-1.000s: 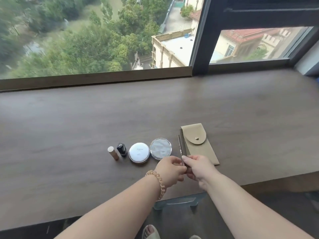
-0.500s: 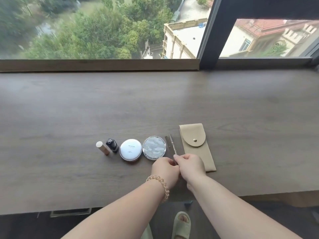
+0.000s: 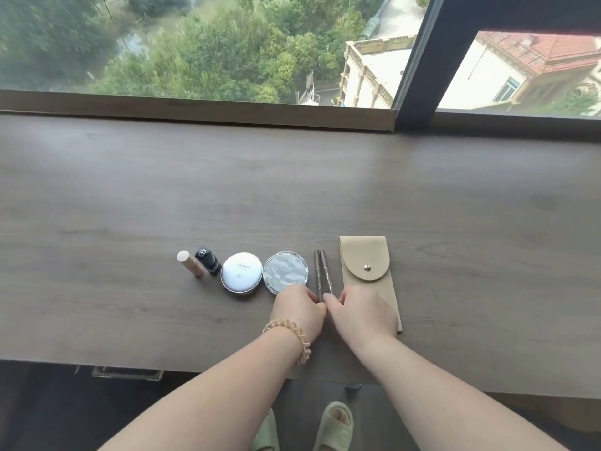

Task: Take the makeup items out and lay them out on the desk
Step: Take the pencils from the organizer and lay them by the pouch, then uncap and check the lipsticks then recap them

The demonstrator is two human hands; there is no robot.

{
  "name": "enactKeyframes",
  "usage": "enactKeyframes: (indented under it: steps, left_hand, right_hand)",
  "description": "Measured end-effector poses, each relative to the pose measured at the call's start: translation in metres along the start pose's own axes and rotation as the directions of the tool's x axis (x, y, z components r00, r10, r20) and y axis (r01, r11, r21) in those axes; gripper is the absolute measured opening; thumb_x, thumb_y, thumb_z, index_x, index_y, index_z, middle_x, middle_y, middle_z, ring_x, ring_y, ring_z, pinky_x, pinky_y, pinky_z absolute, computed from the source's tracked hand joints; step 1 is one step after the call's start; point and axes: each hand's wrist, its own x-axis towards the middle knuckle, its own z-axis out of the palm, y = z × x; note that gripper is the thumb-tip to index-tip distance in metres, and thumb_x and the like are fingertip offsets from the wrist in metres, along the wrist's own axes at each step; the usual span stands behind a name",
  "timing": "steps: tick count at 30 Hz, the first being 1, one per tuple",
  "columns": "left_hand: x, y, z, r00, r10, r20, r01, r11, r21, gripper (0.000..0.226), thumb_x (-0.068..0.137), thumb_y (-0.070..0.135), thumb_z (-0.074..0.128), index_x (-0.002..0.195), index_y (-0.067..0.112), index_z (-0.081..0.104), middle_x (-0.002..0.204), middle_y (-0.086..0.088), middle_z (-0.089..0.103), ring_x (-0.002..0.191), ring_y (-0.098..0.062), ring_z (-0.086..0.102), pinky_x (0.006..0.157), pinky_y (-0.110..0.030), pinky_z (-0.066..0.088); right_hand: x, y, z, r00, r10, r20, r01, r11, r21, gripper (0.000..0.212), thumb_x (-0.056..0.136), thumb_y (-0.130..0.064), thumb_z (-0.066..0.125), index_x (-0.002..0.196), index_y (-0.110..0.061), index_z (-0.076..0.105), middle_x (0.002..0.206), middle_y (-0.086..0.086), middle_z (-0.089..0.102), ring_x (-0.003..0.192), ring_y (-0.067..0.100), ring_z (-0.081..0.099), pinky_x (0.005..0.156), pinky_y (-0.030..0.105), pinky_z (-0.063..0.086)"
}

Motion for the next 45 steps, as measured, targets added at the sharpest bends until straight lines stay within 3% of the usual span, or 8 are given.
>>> enactKeyframes:
  steps: [6,14,18,26,30,33,37,45]
  left_hand:
    - [-0.004,-0.002,0.003,0.996,-0.025,-0.082,0.025,1.0,-0.008,0.021,0.078,0.026,0.061,0.097,0.017,0.066,0.101,-0.002,0.07,0.097,-0.017,0.063,0.078,-0.021,0.044]
    - [-0.018,-0.008,-0.01,0.996,-0.007,-0.09,0.008,1.0,0.009,0.035,0.078,0.025,0.063,0.112,0.019,0.063,0.115,0.001,0.064,0.105,-0.015,0.061,0.09,-0.022,0.044]
    - [-0.033,-0.014,-0.034,0.982,0.0,-0.19,-0.006,0.999,-0.033,0.029,0.079,0.024,0.06,0.107,0.02,0.065,0.105,0.001,0.068,0.101,-0.015,0.061,0.089,-0.024,0.047]
    - [-0.059,-0.049,-0.095,0.939,-0.036,-0.341,-0.025,0.985,-0.172,0.014,0.079,0.02,0.061,0.092,0.017,0.067,0.078,0.003,0.065,0.079,-0.015,0.062,0.074,-0.022,0.047]
    - [-0.058,-0.076,-0.129,0.935,-0.031,-0.353,-0.053,0.973,-0.225,0.018,0.079,0.024,0.062,0.095,0.018,0.066,0.076,0.004,0.063,0.074,-0.016,0.064,0.074,-0.028,0.052]
    - [-0.054,-0.092,-0.156,0.932,0.028,-0.36,-0.109,0.972,-0.207,0.021,0.082,0.028,0.062,0.102,0.022,0.062,0.072,0.011,0.057,0.071,-0.011,0.059,0.071,-0.025,0.047]
    - [-0.042,-0.117,-0.2,0.932,0.136,-0.336,-0.194,0.97,-0.146,0.026,0.083,0.029,0.062,0.108,0.024,0.06,0.075,0.011,0.058,0.07,-0.009,0.058,0.073,-0.025,0.05]
    - [-0.022,-0.159,-0.235,0.939,0.247,-0.239,-0.283,0.95,-0.13,0.043,0.082,0.03,0.063,0.124,0.025,0.052,0.091,0.006,0.061,0.079,-0.009,0.06,0.076,-0.027,0.052]
  right_hand:
    - [0.001,0.0,0.001,0.998,-0.05,0.046,0.052,0.998,-0.036,0.035,0.088,-0.047,0.045,0.086,-0.019,0.067,0.092,0.004,0.068,0.088,0.028,0.062,0.07,0.03,0.045]
    - [-0.007,0.002,-0.007,0.991,-0.113,0.069,0.114,0.993,-0.01,0.022,0.087,-0.038,0.047,0.088,-0.024,0.065,0.092,0.001,0.068,0.089,0.025,0.061,0.067,0.028,0.042]
    - [-0.012,-0.009,-0.013,0.977,-0.212,-0.015,0.212,0.977,0.025,0.022,0.086,-0.039,0.047,0.083,-0.024,0.063,0.085,-0.002,0.068,0.084,0.023,0.061,0.071,0.031,0.048]
    - [-0.039,-0.07,-0.008,0.902,-0.426,-0.066,0.429,0.903,0.03,0.021,0.086,-0.036,0.047,0.073,-0.023,0.057,0.08,-0.002,0.066,0.079,0.024,0.059,0.065,0.03,0.039]
    - [-0.044,-0.106,0.002,0.872,-0.48,-0.1,0.488,0.87,0.077,0.014,0.084,-0.035,0.052,0.084,-0.025,0.061,0.089,-0.003,0.067,0.082,0.021,0.058,0.072,0.032,0.044]
    - [-0.037,-0.134,0.013,0.861,-0.507,-0.05,0.509,0.855,0.096,0.029,0.081,-0.034,0.06,0.11,-0.029,0.059,0.105,-0.007,0.063,0.102,0.016,0.058,0.089,0.034,0.041]
    - [-0.035,-0.176,0.028,0.89,-0.447,-0.087,0.454,0.888,0.076,0.045,0.083,-0.03,0.06,0.126,-0.033,0.05,0.124,-0.006,0.054,0.121,0.018,0.046,0.096,0.035,0.033]
    - [-0.021,-0.206,0.05,0.965,-0.24,-0.11,0.243,0.97,0.017,0.049,0.086,-0.032,0.058,0.133,-0.028,0.046,0.131,-0.004,0.057,0.126,0.022,0.044,0.099,0.037,0.031]
